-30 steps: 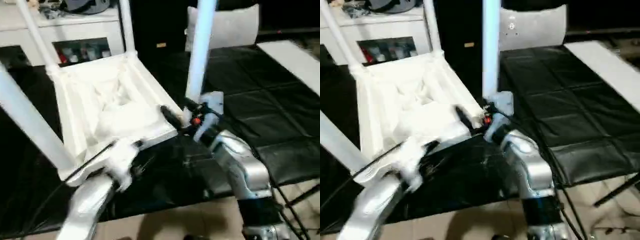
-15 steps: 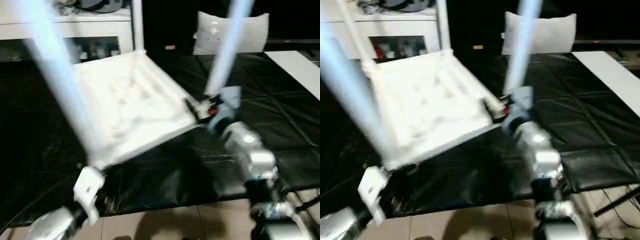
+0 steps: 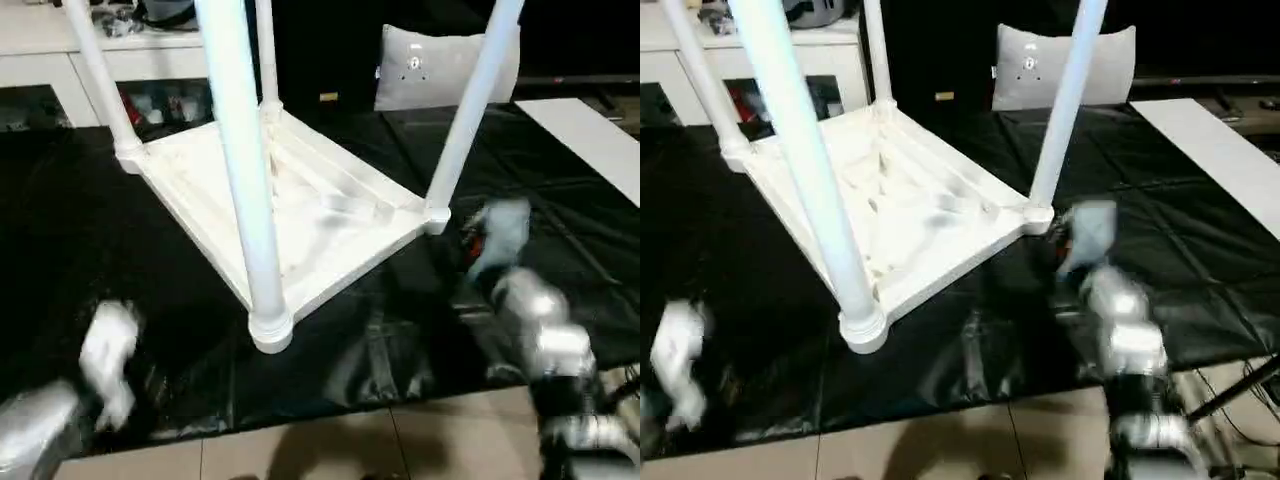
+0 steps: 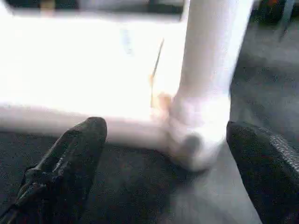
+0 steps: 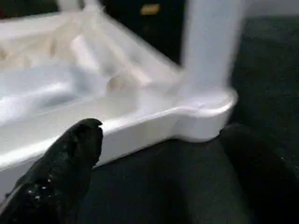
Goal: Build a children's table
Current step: Rotate table base
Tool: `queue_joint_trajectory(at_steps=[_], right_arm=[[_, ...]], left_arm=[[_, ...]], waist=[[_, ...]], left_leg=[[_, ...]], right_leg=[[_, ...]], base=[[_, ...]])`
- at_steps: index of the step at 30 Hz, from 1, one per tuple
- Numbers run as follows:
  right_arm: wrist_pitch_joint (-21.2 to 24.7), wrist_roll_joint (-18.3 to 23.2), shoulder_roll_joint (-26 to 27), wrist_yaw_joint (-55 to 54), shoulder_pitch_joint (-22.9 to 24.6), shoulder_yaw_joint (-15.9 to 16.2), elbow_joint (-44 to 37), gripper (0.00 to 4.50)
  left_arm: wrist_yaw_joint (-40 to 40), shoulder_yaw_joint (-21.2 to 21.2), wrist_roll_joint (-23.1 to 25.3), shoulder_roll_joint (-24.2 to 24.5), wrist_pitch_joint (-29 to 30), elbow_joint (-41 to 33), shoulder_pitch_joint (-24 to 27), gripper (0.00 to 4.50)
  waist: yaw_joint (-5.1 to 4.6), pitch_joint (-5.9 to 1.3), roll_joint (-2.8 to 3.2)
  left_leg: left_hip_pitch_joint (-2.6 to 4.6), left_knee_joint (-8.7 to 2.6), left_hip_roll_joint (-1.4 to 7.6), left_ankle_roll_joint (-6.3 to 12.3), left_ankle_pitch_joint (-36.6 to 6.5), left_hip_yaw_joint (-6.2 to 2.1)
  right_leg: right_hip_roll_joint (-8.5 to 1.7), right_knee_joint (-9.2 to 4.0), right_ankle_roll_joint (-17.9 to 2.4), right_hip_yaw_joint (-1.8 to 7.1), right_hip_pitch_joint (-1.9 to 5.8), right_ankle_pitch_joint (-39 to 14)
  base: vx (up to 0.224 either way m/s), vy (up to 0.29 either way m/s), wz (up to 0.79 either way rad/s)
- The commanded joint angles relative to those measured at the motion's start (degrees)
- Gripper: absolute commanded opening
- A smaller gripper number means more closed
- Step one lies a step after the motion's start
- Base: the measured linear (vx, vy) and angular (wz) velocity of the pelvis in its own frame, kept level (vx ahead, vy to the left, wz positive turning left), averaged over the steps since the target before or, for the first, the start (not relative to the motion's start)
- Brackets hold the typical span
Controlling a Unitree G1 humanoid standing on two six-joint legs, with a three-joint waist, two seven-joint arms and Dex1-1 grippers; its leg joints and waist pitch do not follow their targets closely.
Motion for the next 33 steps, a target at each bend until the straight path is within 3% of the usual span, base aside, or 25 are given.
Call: queue_joint_trajectory(at_steps=[1,7,9,10,13,17,18,21,31,32,33], right_arm=[[1.8,-2.1,0.3,-0.3,0.7,2.0,-1.3,4.50],[3.0,-7.0,0.7,-3.1,1.1,5.6,2.3,4.50],[2.0,-7.3,1.5,-3.2,0.1,6.0,4.4,4.50],[1.1,-7.2,1.9,-2.9,-0.6,6.1,5.6,4.50],[-0.7,-6.8,2.9,-2.2,-2.5,6.0,8.4,4.50],[-3.1,-7.5,5.1,-1.3,-6.8,6.5,14.4,4.50],[-4.0,-7.9,5.5,-0.8,-7.9,6.9,15.6,4.50],[-5.7,-8.5,6.2,0.0,-10.3,7.5,18.1,4.50],[-9.0,-9.4,7.0,2.8,-13.0,8.3,21.8,4.50],[-9.4,-9.5,7.0,3.1,-13.0,8.2,22.1,4.50],[-10.1,-9.5,7.0,3.6,-12.8,8.2,22.3,4.50]], left_arm=[[-0.6,-2.2,-0.9,-1.0,1.0,0.6,-2.6,4.48],[-1.2,-6.2,-4.4,-3.9,5.3,-1.9,-9.9,4.48],[-2.5,-8.0,-5.2,-4.0,7.4,-2.8,-11.9,4.48],[-3.0,-8.9,-5.2,-4.1,8.3,-2.9,-12.8,4.48],[-3.5,-10.9,-4.7,-4.8,9.2,-2.4,-15.1,4.48],[-3.5,-14.8,-3.6,-7.2,9.7,-2.1,-18.7,4.48],[-3.6,-15.8,-3.9,-8.0,10.2,-2.5,-19.4,4.48],[-4.2,-17.9,-4.3,-9.4,11.2,-2.6,-21.2,4.48],[-4.9,-24.7,-4.3,-16.8,12.5,-1.3,-27.1,4.48],[-4.9,-25.3,-4.2,-17.6,12.5,-1.0,-27.6,4.48],[-4.8,-26.0,-3.9,-18.9,12.5,-0.6,-28.4,4.48]], waist=[[-0.08,-2.61,0.61],[-0.20,-2.92,0.25],[-0.26,-2.92,-0.32],[-0.20,-2.88,-0.05],[-0.72,-2.87,-0.08],[-0.87,-3.13,0.24],[-0.79,-3.41,0.57],[-1.18,-3.37,0.34],[-2.43,-3.33,0.27],[-2.46,-3.35,0.77],[-2.58,-3.38,0.51]], left_leg=[[-0.21,-5.67,4.34,0.99,-9.1,-1.94],[-0.44,-5.25,4.03,1.06,-6.2,-1.62],[-0.47,-5.26,4.08,1.30,-6.5,-1.56],[-0.58,-5.23,4.07,1.57,-6.3,-1.68],[-0.58,-5.11,3.98,1.84,-6.2,-1.68],[-0.59,-4.99,4.15,1.92,-4.8,-1.70],[-0.68,-4.84,4.30,1.83,-2.8,-1.74],[-0.97,-4.71,4.11,2.21,-2.3,-1.59],[-1.24,-4.35,3.77,3.15,-4.3,-1.46],[-1.20,-4.29,3.75,3.22,-4.3,-1.49],[-1.21,-4.27,3.81,3.41,-4.2,-1.47]], right_leg=[[-5.21,-4.38,-4.1,4.99,2.89,-23.0],[-5.36,-3.86,-5.8,5.12,3.18,-20.8],[-5.42,-3.88,-5.9,5.12,3.23,-21.8],[-5.49,-3.85,-5.9,5.08,3.27,-22.1],[-5.36,-3.96,-5.3,4.96,3.26,-22.8],[-5.33,-3.60,-6.6,4.99,3.32,-20.3],[-5.42,-2.79,-7.9,5.08,3.45,-16.0],[-5.39,-2.61,-9.3,5.11,3.71,-14.0],[-5.27,-3.83,-7.5,4.77,3.95,-20.0],[-5.16,-3.90,-7.3,4.73,3.95,-20.1],[-4.99,-3.95,-7.2,4.66,3.92,-19.7]], base=[[0.000,0.000,0.00],[0.000,0.000,0.00],[0.000,0.000,0.00],[0.000,0.000,0.00],[0.000,0.000,0.00],[0.000,0.000,0.00],[0.000,0.000,0.00],[0.000,0.000,0.00],[0.000,0.000,0.00],[0.000,0.000,0.00],[0.000,0.000,0.00]])
